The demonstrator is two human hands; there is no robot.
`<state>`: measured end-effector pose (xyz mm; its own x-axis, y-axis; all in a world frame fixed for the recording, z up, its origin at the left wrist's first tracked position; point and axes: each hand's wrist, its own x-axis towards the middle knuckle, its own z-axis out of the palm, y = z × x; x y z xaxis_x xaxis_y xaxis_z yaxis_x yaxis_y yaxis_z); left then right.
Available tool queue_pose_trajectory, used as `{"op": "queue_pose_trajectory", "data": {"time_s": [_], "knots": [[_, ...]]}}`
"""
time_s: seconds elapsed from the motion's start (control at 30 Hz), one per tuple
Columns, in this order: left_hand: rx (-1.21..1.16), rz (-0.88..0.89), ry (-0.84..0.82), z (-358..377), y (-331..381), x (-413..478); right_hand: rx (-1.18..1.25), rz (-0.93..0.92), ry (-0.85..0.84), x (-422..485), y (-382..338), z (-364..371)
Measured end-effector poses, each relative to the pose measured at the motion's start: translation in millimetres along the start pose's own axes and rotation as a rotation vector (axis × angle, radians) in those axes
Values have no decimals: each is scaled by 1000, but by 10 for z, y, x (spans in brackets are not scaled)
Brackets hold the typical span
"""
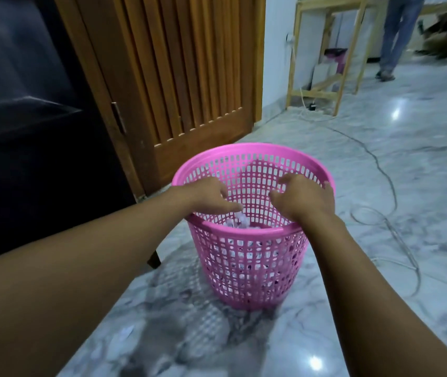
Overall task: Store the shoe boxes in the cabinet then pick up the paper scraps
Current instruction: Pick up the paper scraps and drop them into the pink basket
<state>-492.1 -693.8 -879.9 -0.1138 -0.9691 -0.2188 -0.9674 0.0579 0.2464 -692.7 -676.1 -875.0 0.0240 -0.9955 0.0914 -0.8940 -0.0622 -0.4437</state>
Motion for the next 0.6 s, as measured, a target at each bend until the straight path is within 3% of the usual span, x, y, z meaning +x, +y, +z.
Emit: {"op": "queue_pose_trajectory", "data": {"time_s": [0.07, 0.13, 0.27, 0.3, 0.37, 0.47, 0.6], "knots": [[40, 26, -12, -31, -86, -109, 39, -29, -7, -69, -28, 41], [20, 78, 118, -67, -145, -333, 126, -75, 1, -169, -123, 81], [-136, 152, 801, 132, -514, -858, 101, -281, -42, -475, -515, 217], [-191, 112, 883, 246, -663, -961, 60, -333, -59, -551, -632, 265], [-324, -91, 835, 578, -991, -1114, -42, -420, -70, -682, -830, 387], [-455, -422, 505, 1193, -1400, -1216, -163, -468, 16, -831, -972, 574], [-522, -647, 185, 2034, -1919, -1309, -215, -469, 113, -880, -927, 685]]}}
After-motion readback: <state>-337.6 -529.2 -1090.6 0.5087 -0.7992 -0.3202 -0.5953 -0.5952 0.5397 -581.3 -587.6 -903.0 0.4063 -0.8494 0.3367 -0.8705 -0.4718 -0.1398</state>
